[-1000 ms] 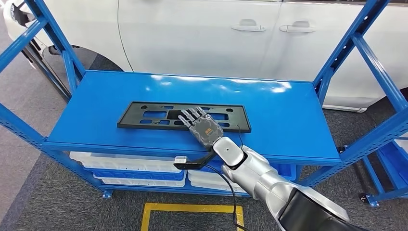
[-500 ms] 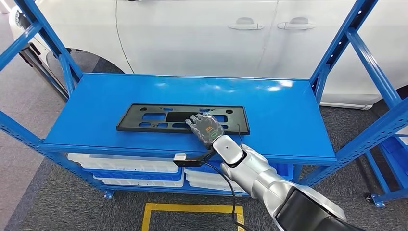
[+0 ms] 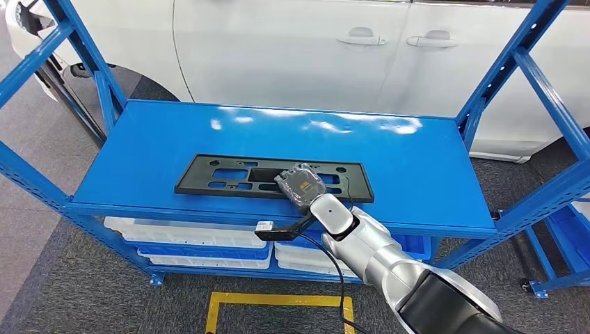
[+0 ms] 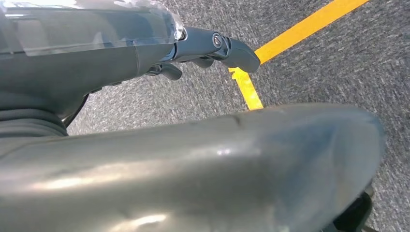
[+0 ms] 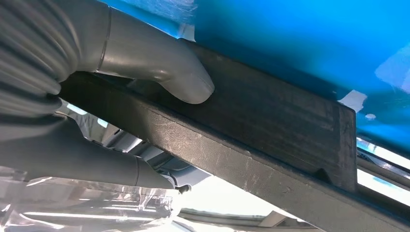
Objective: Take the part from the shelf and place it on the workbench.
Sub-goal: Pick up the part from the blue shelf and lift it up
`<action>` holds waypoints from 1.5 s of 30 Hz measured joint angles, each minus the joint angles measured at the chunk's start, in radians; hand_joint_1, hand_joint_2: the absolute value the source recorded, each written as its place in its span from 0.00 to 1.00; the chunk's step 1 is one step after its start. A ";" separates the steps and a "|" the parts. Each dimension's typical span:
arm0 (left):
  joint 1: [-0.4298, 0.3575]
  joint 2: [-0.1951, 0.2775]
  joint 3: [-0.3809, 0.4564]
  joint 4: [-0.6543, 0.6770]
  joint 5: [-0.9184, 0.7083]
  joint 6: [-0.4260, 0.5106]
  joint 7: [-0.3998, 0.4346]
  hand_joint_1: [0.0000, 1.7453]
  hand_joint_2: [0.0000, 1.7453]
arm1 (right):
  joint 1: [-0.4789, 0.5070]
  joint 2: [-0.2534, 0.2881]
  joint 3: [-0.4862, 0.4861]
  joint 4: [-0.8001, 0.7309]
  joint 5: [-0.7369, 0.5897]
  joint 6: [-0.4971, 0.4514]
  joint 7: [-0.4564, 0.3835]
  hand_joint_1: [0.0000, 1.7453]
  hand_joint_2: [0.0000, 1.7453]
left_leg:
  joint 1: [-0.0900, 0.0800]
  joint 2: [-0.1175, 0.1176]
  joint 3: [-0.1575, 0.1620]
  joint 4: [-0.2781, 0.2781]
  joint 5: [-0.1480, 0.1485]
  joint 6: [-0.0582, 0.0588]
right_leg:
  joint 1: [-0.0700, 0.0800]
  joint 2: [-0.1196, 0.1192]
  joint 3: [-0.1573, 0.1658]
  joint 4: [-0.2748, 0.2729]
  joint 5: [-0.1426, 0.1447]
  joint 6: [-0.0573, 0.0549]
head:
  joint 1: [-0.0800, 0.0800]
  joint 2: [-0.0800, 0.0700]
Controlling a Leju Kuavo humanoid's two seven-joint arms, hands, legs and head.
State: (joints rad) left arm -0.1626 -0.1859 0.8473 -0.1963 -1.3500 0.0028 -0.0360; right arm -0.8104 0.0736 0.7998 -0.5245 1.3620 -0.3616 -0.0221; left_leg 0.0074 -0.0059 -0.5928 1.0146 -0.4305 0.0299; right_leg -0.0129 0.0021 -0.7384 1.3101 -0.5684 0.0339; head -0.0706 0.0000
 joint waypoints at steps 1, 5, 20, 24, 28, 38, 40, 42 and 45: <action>0.000 0.000 0.000 0.000 0.001 0.000 -0.001 0.00 0.00 | 0.000 0.000 -0.004 0.000 0.003 0.000 -0.003 1.00 1.00 | -0.002 0.000 0.001 0.000 0.000 0.000 | 0.000 0.000 0.002 -0.007 0.017 -0.003 | 0.000 0.000; 0.000 -0.002 0.000 0.000 0.004 0.000 -0.004 0.00 0.00 | -0.004 0.001 -0.022 0.000 0.005 0.003 -0.024 1.00 1.00 | -0.008 -0.002 0.003 0.001 -0.004 -0.004 | 0.012 -0.001 0.122 -0.265 0.136 -0.029 | 0.000 0.000; -0.002 -0.001 0.000 0.000 0.003 0.003 -0.013 0.00 0.00 | 0.003 0.004 -0.162 -0.221 -0.507 0.299 -0.411 1.00 1.00 | 0.011 0.003 -0.019 0.056 -0.015 -0.050 | 0.010 0.007 0.149 -0.304 0.136 -0.044 | 0.000 0.000; -0.003 -0.002 0.000 0.000 0.008 0.006 -0.027 0.00 0.00 | 0.016 -0.014 -0.194 -0.367 -0.798 0.467 -0.508 1.00 1.00 | 0.008 0.001 0.001 0.006 -0.005 -0.026 | 0.012 0.010 0.143 -0.298 0.134 -0.022 | 0.000 0.000; -0.004 -0.004 0.001 0.000 0.012 0.010 -0.046 0.00 0.00 | 0.043 -0.041 -0.232 -0.516 -1.048 0.604 -0.554 1.00 1.00 | 0.010 0.001 -0.001 -0.002 0.003 -0.005 | 0.006 0.006 0.079 -0.158 0.048 -0.004 | 0.000 0.000; 0.001 -0.007 0.006 0.000 0.027 0.021 -0.084 0.00 1.00 | 0.145 -0.090 -0.321 -0.786 -1.352 0.809 -0.588 1.00 1.00 | 0.001 -0.002 -0.006 0.004 -0.003 -0.019 | 0.017 0.004 0.132 -0.297 0.136 -0.026 | 0.000 0.000; 0.002 -0.007 0.007 0.000 0.031 0.021 -0.091 0.00 0.75 | 0.177 -0.095 -0.324 -0.823 -1.379 0.836 -0.597 1.00 1.00 | 0.001 -0.002 -0.004 0.001 -0.003 -0.027 | 0.016 0.004 0.133 -0.299 0.137 -0.032 | 0.000 0.000; 0.003 -0.007 0.009 0.000 0.035 0.023 -0.097 0.00 0.25 | 0.213 -0.099 -0.324 -0.866 -1.401 0.859 -0.605 1.00 1.00 | 0.001 -0.001 -0.011 0.019 -0.019 -0.037 | 0.010 0.002 0.137 -0.306 0.140 -0.042 | 0.000 0.000; 0.006 -0.006 0.015 0.000 0.040 0.025 -0.100 0.00 0.25 | 0.253 -0.103 -0.324 -0.912 -1.425 0.881 -0.613 1.00 1.00 | 0.005 0.000 -0.085 0.181 -0.106 -0.049 | 0.008 -0.001 0.141 -0.310 0.140 -0.054 | 0.000 0.000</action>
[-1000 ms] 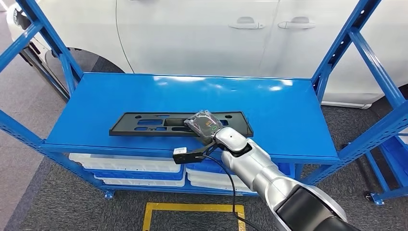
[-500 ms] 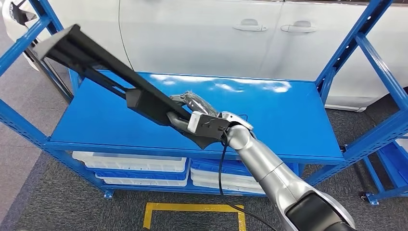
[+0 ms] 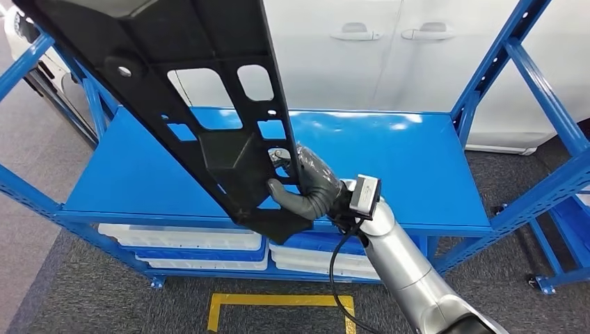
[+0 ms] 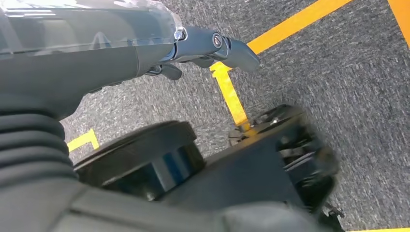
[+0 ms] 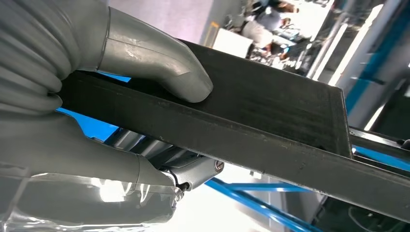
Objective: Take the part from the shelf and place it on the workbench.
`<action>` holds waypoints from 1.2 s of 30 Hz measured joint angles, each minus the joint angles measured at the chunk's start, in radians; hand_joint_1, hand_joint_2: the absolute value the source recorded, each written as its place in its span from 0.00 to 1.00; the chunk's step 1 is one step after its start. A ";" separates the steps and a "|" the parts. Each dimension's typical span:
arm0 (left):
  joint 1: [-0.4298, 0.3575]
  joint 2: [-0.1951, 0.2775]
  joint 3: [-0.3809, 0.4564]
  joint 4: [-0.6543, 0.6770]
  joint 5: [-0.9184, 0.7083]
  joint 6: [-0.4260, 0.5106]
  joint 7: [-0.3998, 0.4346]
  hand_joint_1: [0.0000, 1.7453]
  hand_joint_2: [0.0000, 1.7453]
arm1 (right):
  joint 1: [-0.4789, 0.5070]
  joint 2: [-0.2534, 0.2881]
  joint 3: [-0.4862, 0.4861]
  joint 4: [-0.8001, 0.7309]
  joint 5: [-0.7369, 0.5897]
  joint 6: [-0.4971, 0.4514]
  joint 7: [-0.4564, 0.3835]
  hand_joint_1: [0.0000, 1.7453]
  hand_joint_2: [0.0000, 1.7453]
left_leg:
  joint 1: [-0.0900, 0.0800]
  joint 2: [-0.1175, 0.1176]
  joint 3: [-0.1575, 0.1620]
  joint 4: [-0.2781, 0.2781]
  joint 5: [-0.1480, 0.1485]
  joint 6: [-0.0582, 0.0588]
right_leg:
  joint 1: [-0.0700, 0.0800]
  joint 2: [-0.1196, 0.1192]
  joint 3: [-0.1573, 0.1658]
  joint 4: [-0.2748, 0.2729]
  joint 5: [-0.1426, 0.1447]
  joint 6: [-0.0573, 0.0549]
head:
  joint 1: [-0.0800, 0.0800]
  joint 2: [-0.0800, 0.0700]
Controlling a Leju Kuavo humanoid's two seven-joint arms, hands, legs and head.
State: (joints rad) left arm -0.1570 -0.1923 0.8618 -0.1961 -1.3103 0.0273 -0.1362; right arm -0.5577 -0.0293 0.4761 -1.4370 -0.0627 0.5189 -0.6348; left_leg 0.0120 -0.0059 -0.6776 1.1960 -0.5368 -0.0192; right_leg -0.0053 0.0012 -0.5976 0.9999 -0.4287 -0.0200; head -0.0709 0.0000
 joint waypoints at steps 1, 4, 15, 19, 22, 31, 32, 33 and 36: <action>0.001 0.000 0.003 0.000 0.002 0.001 0.000 0.00 0.50 | 0.014 -0.002 0.000 -0.010 -0.010 0.010 -0.003 1.00 1.00 | 0.001 0.000 -0.031 0.066 -0.025 -0.003 | 0.001 0.000 0.000 0.000 -0.001 -0.001 | 0.000 0.000; 0.006 0.001 0.012 0.000 0.013 0.005 -0.008 0.00 1.00 | 0.081 -0.007 0.005 -0.048 -0.028 0.035 -0.021 1.00 1.00 | 0.001 0.000 -0.033 0.067 0.008 -0.005 | 0.001 -0.001 0.006 0.002 -0.005 0.000 | 0.000 0.000; 0.005 0.000 0.023 0.000 0.016 0.012 -0.026 0.00 1.00 | 0.286 -0.020 0.062 -0.165 -0.004 0.020 -0.053 1.00 1.00 | 0.000 0.001 0.095 -0.191 0.101 0.047 | -0.001 0.000 -0.055 0.165 -0.113 0.050 | 0.000 0.000; 0.006 0.000 0.025 0.000 0.017 0.024 -0.025 0.00 1.00 | 0.315 -0.022 0.066 -0.178 -0.006 0.020 -0.036 1.00 1.00 | -0.001 0.000 0.094 -0.188 0.101 0.048 | -0.006 0.000 -0.112 0.283 -0.132 0.056 | 0.000 0.000; 0.005 -0.001 0.026 0.000 0.012 0.029 -0.010 0.00 1.00 | 0.318 -0.022 0.070 -0.191 -0.004 0.015 -0.020 1.00 1.00 | -0.002 -0.002 0.096 -0.183 0.097 0.040 | -0.006 0.000 -0.011 0.077 -0.040 0.048 | 0.000 0.000; 0.006 0.000 0.034 0.000 0.028 0.041 0.029 0.00 1.00 | 0.336 -0.020 0.081 -0.202 0.009 -0.002 0.004 1.00 1.00 | -0.001 0.000 0.023 -0.013 -0.007 -0.002 | -0.005 -0.003 0.019 0.003 -0.017 0.002 | 0.000 0.000; 0.007 0.000 0.035 0.000 0.030 0.039 0.030 0.00 1.00 | 0.339 -0.020 0.081 -0.202 0.009 -0.002 0.005 1.00 1.00 | -0.001 0.000 -0.008 0.056 -0.034 -0.004 | -0.004 -0.004 0.019 0.003 -0.017 0.001 | 0.000 0.000; 0.007 0.001 0.036 0.000 0.032 0.038 0.031 0.00 1.00 | 0.342 -0.020 0.082 -0.202 0.009 -0.002 0.006 1.00 1.00 | -0.001 0.000 -0.029 0.104 -0.047 -0.005 | -0.003 -0.004 0.019 0.003 -0.017 0.001 | 0.000 0.000; 0.007 0.002 0.039 0.000 0.032 0.035 0.041 0.00 1.00 | 0.346 -0.019 0.083 -0.201 0.009 -0.006 0.012 1.00 1.00 | -0.001 0.000 0.024 0.003 0.026 0.000 | -0.002 -0.003 0.022 0.006 -0.018 0.003 | 0.000 0.000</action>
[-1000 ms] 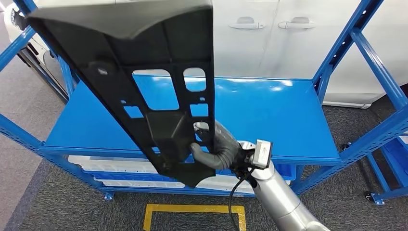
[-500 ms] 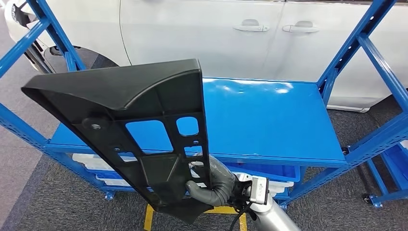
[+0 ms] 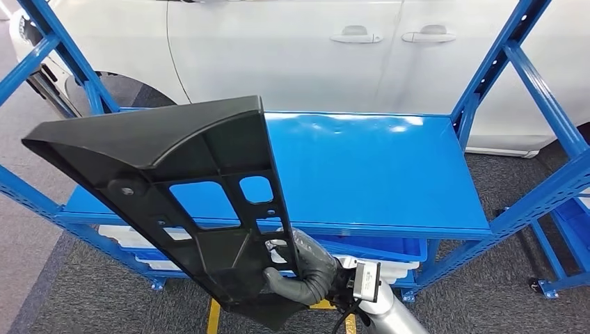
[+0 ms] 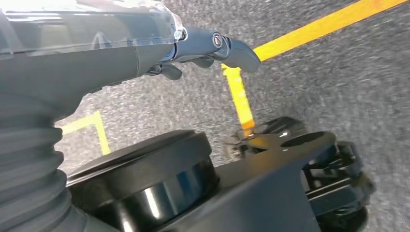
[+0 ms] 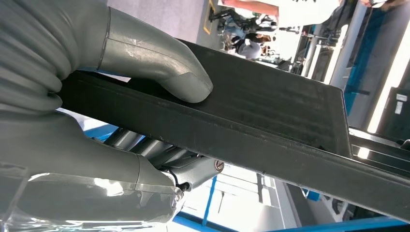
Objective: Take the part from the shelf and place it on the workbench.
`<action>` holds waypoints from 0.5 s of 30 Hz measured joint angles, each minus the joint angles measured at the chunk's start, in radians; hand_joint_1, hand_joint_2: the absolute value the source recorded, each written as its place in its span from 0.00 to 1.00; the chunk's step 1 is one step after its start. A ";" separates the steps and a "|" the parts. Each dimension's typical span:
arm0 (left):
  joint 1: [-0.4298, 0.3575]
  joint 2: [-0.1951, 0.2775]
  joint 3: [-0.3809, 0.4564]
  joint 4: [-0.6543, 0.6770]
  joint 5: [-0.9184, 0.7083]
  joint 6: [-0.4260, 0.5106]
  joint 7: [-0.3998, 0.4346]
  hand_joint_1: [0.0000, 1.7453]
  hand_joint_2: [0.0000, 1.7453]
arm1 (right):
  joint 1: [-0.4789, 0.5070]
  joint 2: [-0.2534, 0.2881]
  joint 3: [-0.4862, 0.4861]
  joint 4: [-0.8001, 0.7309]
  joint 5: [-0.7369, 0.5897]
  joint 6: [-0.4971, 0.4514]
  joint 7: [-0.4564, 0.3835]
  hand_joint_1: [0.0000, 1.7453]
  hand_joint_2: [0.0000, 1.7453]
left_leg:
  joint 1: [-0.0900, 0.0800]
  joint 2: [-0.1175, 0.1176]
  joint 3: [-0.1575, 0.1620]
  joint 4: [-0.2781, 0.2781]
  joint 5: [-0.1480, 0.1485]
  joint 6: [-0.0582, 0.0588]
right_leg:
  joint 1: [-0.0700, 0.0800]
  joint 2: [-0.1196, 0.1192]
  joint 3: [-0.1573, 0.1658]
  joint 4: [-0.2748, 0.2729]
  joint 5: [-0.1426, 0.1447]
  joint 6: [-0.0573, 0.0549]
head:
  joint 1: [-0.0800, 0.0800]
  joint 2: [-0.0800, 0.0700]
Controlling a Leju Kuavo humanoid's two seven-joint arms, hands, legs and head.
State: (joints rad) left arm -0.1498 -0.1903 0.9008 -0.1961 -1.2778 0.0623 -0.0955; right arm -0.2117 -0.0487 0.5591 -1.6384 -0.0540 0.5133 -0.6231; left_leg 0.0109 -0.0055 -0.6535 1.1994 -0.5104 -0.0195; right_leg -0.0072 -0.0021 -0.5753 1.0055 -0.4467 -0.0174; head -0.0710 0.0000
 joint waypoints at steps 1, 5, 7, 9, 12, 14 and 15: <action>0.000 0.000 0.001 0.000 0.000 -0.001 0.004 0.00 1.00 | 0.000 0.001 0.000 0.000 0.000 -0.003 0.002 1.00 1.00 | -0.001 0.000 0.037 -0.075 0.030 0.003 | 0.002 0.001 0.001 0.002 -0.001 0.002 | 0.000 0.000; 0.001 0.001 0.002 0.000 0.000 -0.007 0.009 0.00 1.00 | 0.002 0.004 0.000 -0.002 0.000 -0.015 0.009 1.00 1.00 | -0.006 -0.002 0.081 -0.181 0.058 0.023 | 0.007 0.002 -0.009 0.009 0.000 0.020 | 0.000 0.000; 0.003 0.001 0.003 0.000 0.000 -0.008 0.011 0.00 1.00 | 0.005 0.004 0.000 -0.005 -0.001 -0.016 0.010 1.00 1.00 | -0.004 -0.002 0.079 -0.186 0.065 0.036 | 0.004 0.002 -0.014 0.020 -0.010 0.032 | 0.000 0.000; 0.003 0.000 0.003 0.000 0.002 -0.009 0.012 0.00 1.00 | 0.008 0.004 0.000 -0.009 -0.001 -0.016 0.010 1.00 1.00 | -0.001 0.000 0.078 -0.192 0.072 0.046 | 0.000 0.002 -0.045 0.093 -0.062 0.042 | 0.000 0.000; 0.006 0.000 0.004 0.000 0.005 -0.009 0.012 0.00 1.00 | 0.014 0.004 0.000 -0.011 -0.001 -0.015 0.011 1.00 1.00 | -0.002 0.002 0.068 -0.191 0.076 0.051 | -0.003 0.002 -0.122 0.273 -0.146 0.050 | 0.000 0.000; 0.007 0.000 0.006 0.000 0.006 -0.009 0.011 0.00 1.00 | 0.017 0.004 0.000 -0.011 -0.002 -0.014 0.012 1.00 1.00 | -0.003 0.001 0.063 -0.187 0.077 0.052 | -0.004 0.002 -0.112 0.267 -0.125 0.049 | 0.000 0.000; 0.007 0.000 0.007 0.000 0.007 -0.009 0.010 0.00 1.00 | 0.018 0.004 0.000 -0.011 -0.003 -0.014 0.013 1.00 1.00 | -0.003 0.000 0.062 -0.184 0.078 0.051 | -0.004 0.002 -0.078 0.207 -0.093 0.046 | 0.000 0.000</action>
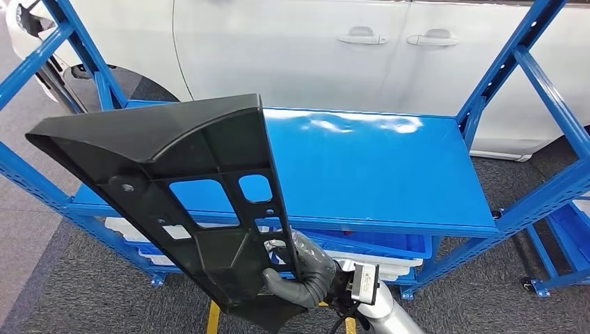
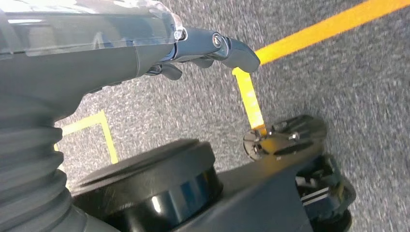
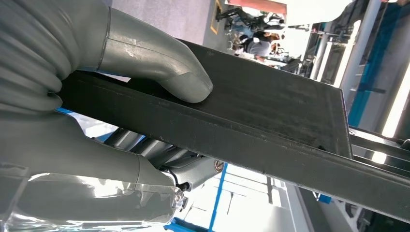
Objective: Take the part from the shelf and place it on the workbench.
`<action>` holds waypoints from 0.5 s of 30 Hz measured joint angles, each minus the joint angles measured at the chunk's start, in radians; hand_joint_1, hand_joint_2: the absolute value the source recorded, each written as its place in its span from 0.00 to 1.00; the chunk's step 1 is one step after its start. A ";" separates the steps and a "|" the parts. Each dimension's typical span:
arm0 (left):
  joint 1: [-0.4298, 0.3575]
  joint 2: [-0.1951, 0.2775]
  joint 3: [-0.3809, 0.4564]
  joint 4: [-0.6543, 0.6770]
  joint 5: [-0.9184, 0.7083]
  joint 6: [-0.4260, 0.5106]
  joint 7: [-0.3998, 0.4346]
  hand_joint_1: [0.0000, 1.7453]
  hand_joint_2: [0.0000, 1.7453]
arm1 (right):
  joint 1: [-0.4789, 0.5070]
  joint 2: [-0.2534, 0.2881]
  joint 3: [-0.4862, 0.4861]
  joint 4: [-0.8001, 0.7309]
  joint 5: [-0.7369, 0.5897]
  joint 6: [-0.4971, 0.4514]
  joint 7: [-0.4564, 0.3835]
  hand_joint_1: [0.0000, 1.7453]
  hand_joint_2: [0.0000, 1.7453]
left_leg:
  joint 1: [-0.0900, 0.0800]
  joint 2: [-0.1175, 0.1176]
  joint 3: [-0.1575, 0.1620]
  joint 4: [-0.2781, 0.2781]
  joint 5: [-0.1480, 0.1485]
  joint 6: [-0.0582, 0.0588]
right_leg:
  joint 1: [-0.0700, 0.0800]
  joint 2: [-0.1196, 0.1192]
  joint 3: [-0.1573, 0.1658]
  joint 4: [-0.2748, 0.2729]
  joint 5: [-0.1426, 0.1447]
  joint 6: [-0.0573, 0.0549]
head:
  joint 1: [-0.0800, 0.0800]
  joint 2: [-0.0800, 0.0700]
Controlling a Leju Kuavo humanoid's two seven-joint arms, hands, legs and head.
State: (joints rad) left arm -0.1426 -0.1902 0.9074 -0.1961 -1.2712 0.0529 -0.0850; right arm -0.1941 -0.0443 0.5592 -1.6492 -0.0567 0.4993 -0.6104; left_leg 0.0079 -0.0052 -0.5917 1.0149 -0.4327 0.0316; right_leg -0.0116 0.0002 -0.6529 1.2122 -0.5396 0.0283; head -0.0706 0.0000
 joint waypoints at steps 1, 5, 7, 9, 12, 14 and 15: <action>0.000 -0.001 0.001 0.000 0.000 -0.001 -0.001 0.00 1.00 | 0.000 0.000 0.000 0.000 -0.001 0.000 0.000 1.00 1.00 | 0.000 -0.001 -0.001 0.002 0.001 -0.002 | 0.001 0.000 0.040 -0.074 0.028 -0.005 | 0.000 0.000; -0.001 -0.003 0.003 0.000 -0.003 -0.003 -0.005 0.00 1.00 | 0.000 0.000 0.000 -0.001 -0.004 -0.001 0.000 1.00 1.00 | -0.003 -0.001 -0.008 0.003 0.008 -0.022 | 0.013 0.000 0.096 -0.200 0.067 -0.023 | 0.000 0.000; -0.001 -0.003 0.003 0.000 -0.006 -0.005 -0.004 0.00 1.00 | 0.001 0.000 -0.002 -0.004 -0.006 -0.006 0.002 1.00 1.00 | -0.002 0.000 -0.011 0.005 0.005 -0.034 | 0.009 0.000 0.095 -0.209 0.077 -0.034 | 0.000 0.000; -0.001 -0.003 0.003 0.000 -0.008 -0.007 -0.001 0.00 1.00 | 0.003 0.000 -0.003 -0.008 -0.006 -0.011 0.004 1.00 1.00 | -0.002 0.000 -0.035 0.062 -0.040 -0.043 | 0.003 -0.003 0.093 -0.218 0.087 -0.044 | 0.000 0.000; -0.003 -0.003 0.003 0.000 -0.009 -0.010 0.001 0.00 1.00 | 0.009 0.000 -0.005 -0.011 -0.007 -0.014 0.007 1.00 1.00 | 0.002 0.000 -0.105 0.250 -0.140 -0.052 | 0.006 -0.007 0.084 -0.217 0.093 -0.050 | 0.000 0.000; -0.004 -0.003 0.003 0.000 -0.009 -0.011 0.002 0.00 1.00 | 0.014 0.000 -0.006 -0.011 -0.007 -0.014 0.009 1.00 1.00 | 0.004 0.000 -0.097 0.270 -0.136 -0.056 | 0.006 -0.008 0.078 -0.213 0.095 -0.049 | 0.000 0.000; -0.004 -0.002 0.003 0.000 -0.009 -0.012 0.003 0.00 1.00 | 0.015 0.000 -0.006 -0.011 -0.007 -0.013 0.009 1.00 1.00 | 0.005 0.000 -0.065 0.221 -0.109 -0.056 | 0.005 -0.007 0.077 -0.210 0.095 -0.048 | 0.000 0.000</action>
State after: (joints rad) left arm -0.1469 -0.1924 0.9102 -0.1961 -1.2805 0.0410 -0.0815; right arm -0.1795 -0.0443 0.5533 -1.6602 -0.0637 0.4858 -0.6016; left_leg 0.0132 -0.0048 -0.6572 1.2358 -0.5421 -0.0243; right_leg -0.0061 -0.0073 -0.5763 1.0023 -0.4442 -0.0199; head -0.0709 0.0000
